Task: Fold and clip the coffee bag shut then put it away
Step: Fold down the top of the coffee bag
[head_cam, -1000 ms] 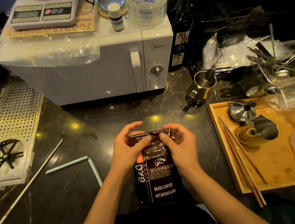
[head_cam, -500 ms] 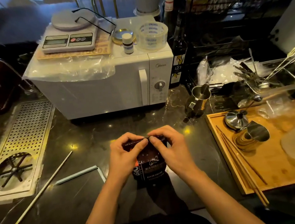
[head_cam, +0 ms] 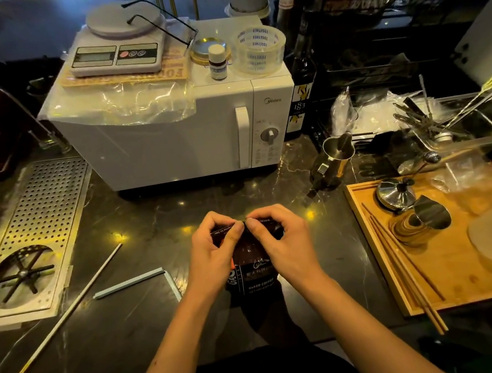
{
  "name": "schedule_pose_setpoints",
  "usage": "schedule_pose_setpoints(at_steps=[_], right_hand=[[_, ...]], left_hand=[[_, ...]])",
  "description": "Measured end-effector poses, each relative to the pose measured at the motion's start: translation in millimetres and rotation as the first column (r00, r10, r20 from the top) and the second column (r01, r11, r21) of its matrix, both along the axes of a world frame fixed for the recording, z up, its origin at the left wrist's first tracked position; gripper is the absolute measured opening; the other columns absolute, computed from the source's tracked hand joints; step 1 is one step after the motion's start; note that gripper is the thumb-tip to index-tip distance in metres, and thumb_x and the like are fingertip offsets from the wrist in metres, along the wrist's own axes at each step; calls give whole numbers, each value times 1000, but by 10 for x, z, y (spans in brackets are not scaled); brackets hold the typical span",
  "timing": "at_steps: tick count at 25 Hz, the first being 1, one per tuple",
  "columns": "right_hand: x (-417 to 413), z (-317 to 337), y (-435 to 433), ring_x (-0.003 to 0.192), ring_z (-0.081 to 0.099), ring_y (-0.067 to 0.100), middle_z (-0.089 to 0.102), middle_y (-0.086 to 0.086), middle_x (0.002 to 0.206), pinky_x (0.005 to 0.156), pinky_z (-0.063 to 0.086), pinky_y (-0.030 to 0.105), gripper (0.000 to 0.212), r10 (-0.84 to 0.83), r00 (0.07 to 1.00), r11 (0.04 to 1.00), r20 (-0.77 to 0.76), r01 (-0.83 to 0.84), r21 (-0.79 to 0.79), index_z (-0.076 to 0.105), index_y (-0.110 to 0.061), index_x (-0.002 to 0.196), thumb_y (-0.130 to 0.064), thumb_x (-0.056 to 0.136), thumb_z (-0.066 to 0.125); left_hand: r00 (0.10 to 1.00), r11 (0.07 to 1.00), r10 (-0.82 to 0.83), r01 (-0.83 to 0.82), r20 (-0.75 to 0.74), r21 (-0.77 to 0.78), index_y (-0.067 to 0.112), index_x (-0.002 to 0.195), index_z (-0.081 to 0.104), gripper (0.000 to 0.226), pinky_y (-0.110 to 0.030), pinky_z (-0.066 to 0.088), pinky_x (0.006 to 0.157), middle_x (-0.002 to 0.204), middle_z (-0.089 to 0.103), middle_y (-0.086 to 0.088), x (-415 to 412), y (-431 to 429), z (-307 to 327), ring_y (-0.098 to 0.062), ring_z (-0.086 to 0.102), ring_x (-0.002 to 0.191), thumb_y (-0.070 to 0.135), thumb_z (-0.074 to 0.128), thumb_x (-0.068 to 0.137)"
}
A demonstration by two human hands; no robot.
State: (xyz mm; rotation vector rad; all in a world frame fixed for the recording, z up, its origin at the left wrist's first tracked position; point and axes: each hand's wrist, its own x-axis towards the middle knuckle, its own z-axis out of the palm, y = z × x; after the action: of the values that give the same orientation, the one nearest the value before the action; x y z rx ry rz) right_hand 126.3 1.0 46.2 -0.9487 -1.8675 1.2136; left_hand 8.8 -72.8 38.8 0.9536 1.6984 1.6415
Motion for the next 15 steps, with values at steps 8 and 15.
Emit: schedule_pose_setpoints(at_steps=[8,15], right_hand=[[-224,-95,14,80,60,7,62,-10,81,72,46,18,16,-162,987,986,-17,163,30,66,-20,77,-6,85,67],[-251,-106,38,80,64,3,67,-9,82,73,51,17,9,-298,953,945,-59,285,-158,66,-22,83,-19,82,75]], left_hand=[[997,998,68,-68,-27,16,19,79,59,19,-14,46,68,75,65,17,-5,117,-68,1,60,73,4,63,90],[981,993,104,-112,-161,-44,14,89,55,11,-11,44,63,80,60,5,-18,173,-154,0,58,72,14,50,99]])
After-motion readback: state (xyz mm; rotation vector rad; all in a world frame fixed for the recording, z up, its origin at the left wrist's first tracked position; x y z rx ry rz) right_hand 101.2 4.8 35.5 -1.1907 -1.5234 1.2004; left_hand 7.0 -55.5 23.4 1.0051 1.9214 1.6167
